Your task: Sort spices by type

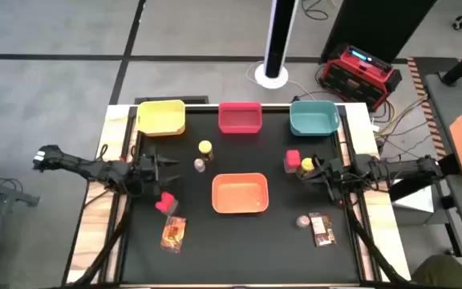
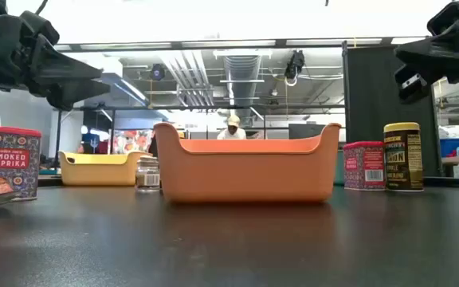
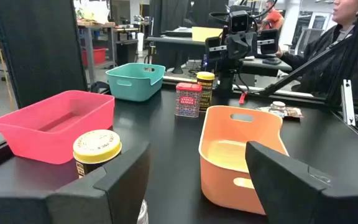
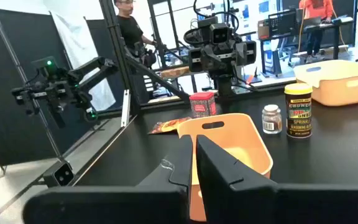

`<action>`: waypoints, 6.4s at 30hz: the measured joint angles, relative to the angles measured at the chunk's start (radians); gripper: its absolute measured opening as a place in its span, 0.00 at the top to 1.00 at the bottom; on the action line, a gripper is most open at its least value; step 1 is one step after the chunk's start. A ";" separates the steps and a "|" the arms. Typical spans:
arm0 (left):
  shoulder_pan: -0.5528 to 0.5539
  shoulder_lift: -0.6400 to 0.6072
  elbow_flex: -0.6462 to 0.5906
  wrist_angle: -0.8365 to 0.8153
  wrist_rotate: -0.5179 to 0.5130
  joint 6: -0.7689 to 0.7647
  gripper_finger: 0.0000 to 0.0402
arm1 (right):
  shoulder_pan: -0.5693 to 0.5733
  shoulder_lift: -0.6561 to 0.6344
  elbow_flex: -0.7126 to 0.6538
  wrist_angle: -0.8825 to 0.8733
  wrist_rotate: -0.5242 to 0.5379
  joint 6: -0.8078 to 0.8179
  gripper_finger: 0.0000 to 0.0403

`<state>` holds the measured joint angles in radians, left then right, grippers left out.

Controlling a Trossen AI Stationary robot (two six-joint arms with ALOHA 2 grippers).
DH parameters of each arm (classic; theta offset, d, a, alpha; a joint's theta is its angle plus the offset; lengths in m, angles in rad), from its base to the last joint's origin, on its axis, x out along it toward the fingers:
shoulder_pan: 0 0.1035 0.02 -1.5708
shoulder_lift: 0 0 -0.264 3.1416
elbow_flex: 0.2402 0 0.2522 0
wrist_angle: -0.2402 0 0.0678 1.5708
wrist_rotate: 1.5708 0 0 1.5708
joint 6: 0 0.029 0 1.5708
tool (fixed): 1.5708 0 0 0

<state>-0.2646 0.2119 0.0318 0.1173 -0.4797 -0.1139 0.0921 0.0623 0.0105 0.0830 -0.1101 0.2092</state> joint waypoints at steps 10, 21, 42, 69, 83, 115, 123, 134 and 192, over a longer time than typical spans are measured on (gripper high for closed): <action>0.000 0.000 0.000 0.000 0.000 0.000 0.38 | 0.000 0.000 0.000 0.000 0.000 0.000 0.97; 0.000 0.000 0.000 0.000 0.000 0.000 0.38 | 0.000 0.000 0.000 0.000 0.000 0.000 0.97; 0.000 0.000 0.000 0.000 0.000 0.000 0.38 | 0.000 0.000 0.000 0.000 0.000 0.000 0.97; 0.000 0.000 0.000 0.000 0.000 0.000 0.38 | 0.000 0.000 0.000 0.000 0.000 0.000 0.97; 0.000 0.000 0.000 0.000 0.000 0.000 0.38 | 0.000 0.000 0.000 0.000 0.000 0.000 0.97; 0.000 0.000 0.000 0.000 0.000 0.000 0.38 | 0.000 0.000 0.000 0.000 0.000 0.000 0.97; 0.000 0.000 0.000 0.000 0.000 0.000 0.38 | 0.000 0.000 0.000 0.000 0.000 0.000 0.97; 0.000 0.000 0.000 0.000 0.000 0.000 0.38 | 0.000 0.000 0.000 0.000 0.000 0.000 0.97; 0.002 0.138 0.011 0.596 -0.245 -0.012 0.38 | -0.006 0.329 0.406 -0.126 0.468 -0.049 0.97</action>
<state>-0.2627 0.3500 0.0432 0.7130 -0.7250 -0.1255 0.0864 0.3917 0.4168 -0.0426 0.3575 0.1602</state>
